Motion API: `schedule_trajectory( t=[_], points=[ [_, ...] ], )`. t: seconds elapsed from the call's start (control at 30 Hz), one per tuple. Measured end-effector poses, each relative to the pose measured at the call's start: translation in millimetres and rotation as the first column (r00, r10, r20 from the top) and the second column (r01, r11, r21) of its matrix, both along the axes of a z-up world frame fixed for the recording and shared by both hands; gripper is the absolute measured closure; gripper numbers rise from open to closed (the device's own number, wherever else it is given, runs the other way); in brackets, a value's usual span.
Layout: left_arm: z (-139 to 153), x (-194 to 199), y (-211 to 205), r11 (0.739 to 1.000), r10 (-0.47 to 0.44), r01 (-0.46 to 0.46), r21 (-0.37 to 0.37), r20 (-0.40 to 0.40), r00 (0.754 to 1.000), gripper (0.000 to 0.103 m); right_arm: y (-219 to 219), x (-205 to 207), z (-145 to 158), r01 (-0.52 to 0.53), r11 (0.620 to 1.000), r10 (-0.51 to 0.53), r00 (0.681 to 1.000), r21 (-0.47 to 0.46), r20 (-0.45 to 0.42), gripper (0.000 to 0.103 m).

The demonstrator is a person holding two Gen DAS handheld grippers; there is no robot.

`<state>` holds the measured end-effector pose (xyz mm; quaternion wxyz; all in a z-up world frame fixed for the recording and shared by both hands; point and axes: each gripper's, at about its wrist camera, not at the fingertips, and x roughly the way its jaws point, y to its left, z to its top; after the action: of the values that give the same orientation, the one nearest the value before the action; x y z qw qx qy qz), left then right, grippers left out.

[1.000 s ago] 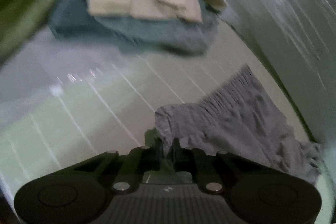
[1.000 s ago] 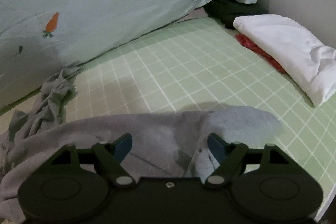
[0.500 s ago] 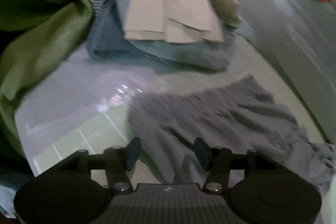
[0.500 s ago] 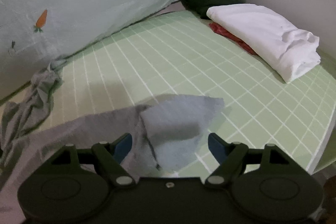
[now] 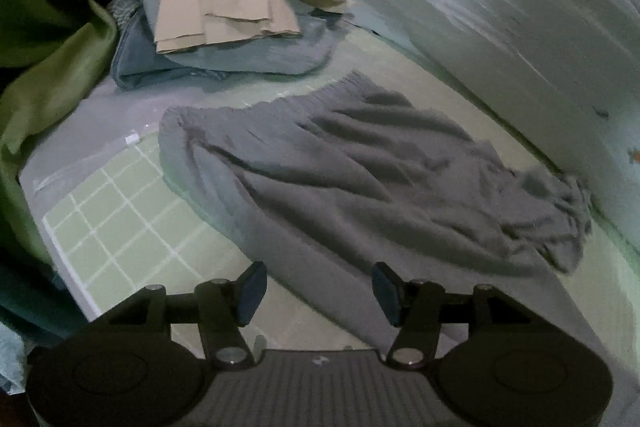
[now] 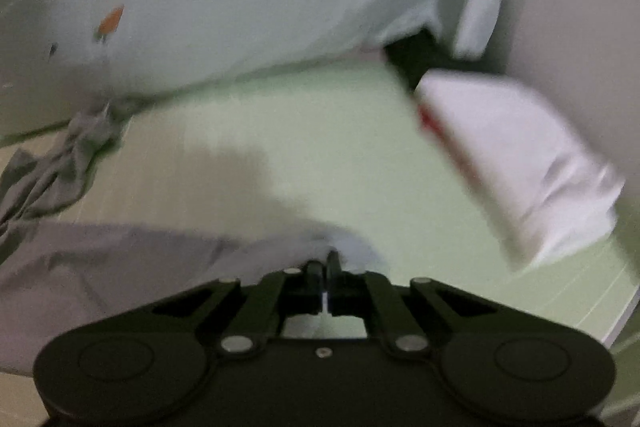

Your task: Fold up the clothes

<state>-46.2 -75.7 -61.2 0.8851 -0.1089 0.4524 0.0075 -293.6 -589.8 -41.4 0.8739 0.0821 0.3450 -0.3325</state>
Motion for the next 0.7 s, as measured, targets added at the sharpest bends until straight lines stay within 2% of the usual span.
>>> schedule_trajectory(
  t=[0.17, 0.23, 0.27, 0.3, 0.37, 0.4, 0.43, 0.5, 0.53, 0.6, 0.67, 0.7],
  points=[
    [-3, -29, -27, 1.0, -0.011, 0.011, 0.016, -0.02, 1.0, 0.041, -27, -22, 42, -0.075, 0.975, 0.089, 0.995, -0.209, 0.055, 0.101],
    [-7, -40, -37, 1.0, -0.013, 0.013, 0.024, -0.032, 0.999, 0.039, -37, -31, 36, -0.08, 0.968, 0.089, 0.996, -0.236, 0.031, 0.101],
    [-9, -45, -41, 1.0, -0.014, 0.015, 0.027, -0.039, 0.999, 0.038, -44, -34, 23, -0.071, 0.972, 0.07, 0.997, -0.224, -0.011, 0.1],
    [-11, -50, -45, 0.999, -0.015, 0.017, 0.03, -0.045, 0.999, 0.037, -51, -37, 10, -0.061, 0.975, 0.051, 0.997, -0.212, -0.053, 0.091],
    [-13, -60, -53, 0.999, -0.023, 0.025, 0.043, -0.055, 0.998, 0.036, -69, -44, -22, -0.009, 0.994, -0.011, 0.982, -0.106, -0.187, 0.08],
    [-13, -65, -57, 0.998, -0.026, 0.028, 0.051, -0.057, 0.998, 0.033, -75, -49, -31, 0.031, 0.998, -0.043, 0.977, -0.062, -0.208, 0.079],
    [-13, -70, -61, 0.998, -0.028, 0.032, 0.059, -0.06, 0.998, 0.027, -79, -59, -36, 0.072, 0.997, -0.075, 0.978, -0.021, -0.196, 0.077],
    [-14, -79, -68, 0.997, -0.028, 0.033, 0.069, -0.062, 0.998, 0.023, -80, -73, -35, 0.113, 0.993, -0.107, 0.987, 0.044, -0.117, 0.046],
    [-14, -81, -70, 0.997, -0.034, 0.039, 0.072, -0.066, 0.997, 0.022, -80, -74, -34, 0.111, 0.991, -0.105, 0.991, 0.075, -0.084, 0.041],
    [-13, -84, -76, 0.996, -0.046, 0.051, 0.078, -0.075, 0.996, 0.022, -80, -73, -33, 0.092, 0.987, -0.089, 0.996, 0.133, -0.029, 0.038],
    [-13, -88, -81, 0.994, -0.057, 0.064, 0.084, -0.083, 0.995, 0.02, -80, -59, -37, 0.049, 0.983, -0.048, 0.999, 0.174, -0.011, 0.035],
    [-10, -89, -83, 0.994, -0.061, 0.068, 0.091, -0.079, 0.995, 0.018, -78, -51, -39, 0.029, 0.981, -0.031, 0.999, 0.192, 0.007, 0.031]
  ],
)
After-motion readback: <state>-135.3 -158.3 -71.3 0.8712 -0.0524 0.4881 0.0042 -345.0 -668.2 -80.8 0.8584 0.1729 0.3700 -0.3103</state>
